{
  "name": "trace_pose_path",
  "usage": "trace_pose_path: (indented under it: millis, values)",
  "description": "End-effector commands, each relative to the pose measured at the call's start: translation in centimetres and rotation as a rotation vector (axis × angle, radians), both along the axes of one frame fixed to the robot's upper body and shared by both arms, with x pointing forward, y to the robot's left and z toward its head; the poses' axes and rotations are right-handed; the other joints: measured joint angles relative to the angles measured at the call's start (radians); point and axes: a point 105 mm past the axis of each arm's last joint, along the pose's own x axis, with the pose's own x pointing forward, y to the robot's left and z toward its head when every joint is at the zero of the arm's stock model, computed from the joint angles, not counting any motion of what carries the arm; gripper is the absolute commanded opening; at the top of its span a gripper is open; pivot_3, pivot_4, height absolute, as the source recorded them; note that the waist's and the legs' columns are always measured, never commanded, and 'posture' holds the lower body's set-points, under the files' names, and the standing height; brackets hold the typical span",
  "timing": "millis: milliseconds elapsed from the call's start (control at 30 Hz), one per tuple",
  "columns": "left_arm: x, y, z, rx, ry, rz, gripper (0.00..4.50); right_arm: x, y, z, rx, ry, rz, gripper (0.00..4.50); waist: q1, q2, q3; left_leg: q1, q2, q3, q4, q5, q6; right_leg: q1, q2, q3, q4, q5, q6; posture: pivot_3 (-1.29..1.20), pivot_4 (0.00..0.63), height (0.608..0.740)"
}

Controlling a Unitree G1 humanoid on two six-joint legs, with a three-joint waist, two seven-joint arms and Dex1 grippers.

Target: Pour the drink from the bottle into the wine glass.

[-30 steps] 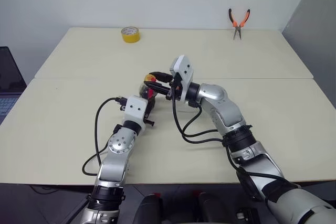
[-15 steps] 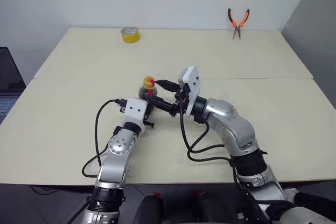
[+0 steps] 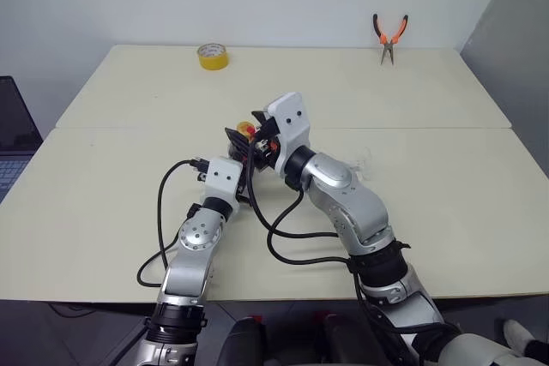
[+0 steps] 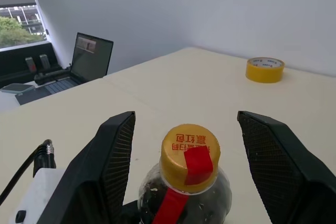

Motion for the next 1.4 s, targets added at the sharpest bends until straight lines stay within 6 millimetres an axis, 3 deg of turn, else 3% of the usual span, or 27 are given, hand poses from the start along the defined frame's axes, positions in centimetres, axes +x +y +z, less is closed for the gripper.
trace_pose_path:
  millis: [33, 333, 433, 567, 733, 833, 1067, 1400]
  values:
    - [0.0, -0.5, 2.1, 0.000, -0.082, -0.008, 0.92, -0.6, 0.7, 0.9, 0.020, -0.022, 0.005, 3.31, 0.000, 0.000, 0.000, 0.000, 0.000, 0.000, 0.000, 0.000, 0.000, 0.000, 0.000, 0.000, 0.000, 0.000, 0.000, 0.00, 0.150, 0.740]
    - [0.1, -0.5, 2.0, 0.001, -0.081, -0.006, 0.92, 0.0, 0.4, 0.3, 0.013, 0.009, -0.049, 3.31, 0.000, 0.000, 0.000, 0.000, 0.000, 0.000, 0.000, 0.000, 0.000, 0.000, 0.000, 0.000, 0.000, 0.000, 0.000, 0.00, 0.150, 0.740]
    - [0.1, -0.6, 2.0, 0.001, -0.081, -0.006, 0.90, 0.1, 0.3, 0.2, 0.012, 0.016, -0.057, 2.68, 0.000, 0.000, 0.000, 0.000, 0.000, 0.000, 0.000, 0.000, 0.000, 0.000, 0.000, 0.000, 0.000, 0.000, 0.000, 0.00, 0.150, 0.740]
    - [0.2, -0.5, 2.0, 0.001, -0.081, -0.003, 0.90, 0.2, 0.3, 0.1, 0.014, 0.024, -0.055, 1.27, 0.000, 0.000, 0.000, 0.000, 0.000, 0.000, 0.000, 0.000, 0.000, 0.000, 0.000, 0.000, 0.000, 0.000, 0.000, 0.00, 0.150, 0.740]
    - [0.3, -0.5, 1.9, 0.002, -0.079, -0.001, 0.90, 0.1, 0.3, 0.1, 0.024, 0.019, -0.029, 1.25, 0.000, 0.000, 0.000, 0.000, 0.000, 0.000, 0.000, 0.000, 0.000, 0.000, 0.000, 0.000, 0.000, 0.000, 0.000, 0.00, 0.150, 0.740]
    - [0.2, -0.4, 1.8, 0.003, -0.078, 0.000, 0.90, -0.1, 0.3, 0.2, 0.031, -0.002, 0.074, 1.25, 0.000, 0.000, 0.000, 0.000, 0.000, 0.000, 0.000, 0.000, 0.000, 0.000, 0.000, 0.000, 0.000, 0.000, 0.000, 0.00, 0.150, 0.740]
    - [0.2, -0.6, 1.7, 0.009, -0.075, 0.002, 0.85, 3.5, -2.5, 0.9, -0.067, -0.122, 0.171, 1.25, 0.000, 0.000, 0.000, 0.000, 0.000, 0.000, 0.000, 0.000, 0.000, 0.000, 0.000, 0.000, 0.000, 0.000, 0.000, 0.00, 0.150, 0.740]
    - [0.6, -1.1, 1.7, 0.004, -0.071, 0.002, 0.84, 4.8, -2.3, 1.0, -0.163, -0.189, 0.261, 1.25, 0.000, 0.000, 0.000, 0.000, 0.000, 0.001, 0.000, 0.000, 0.000, 0.000, 0.000, 0.000, 0.000, 0.000, 0.000, 0.00, 0.150, 0.740]
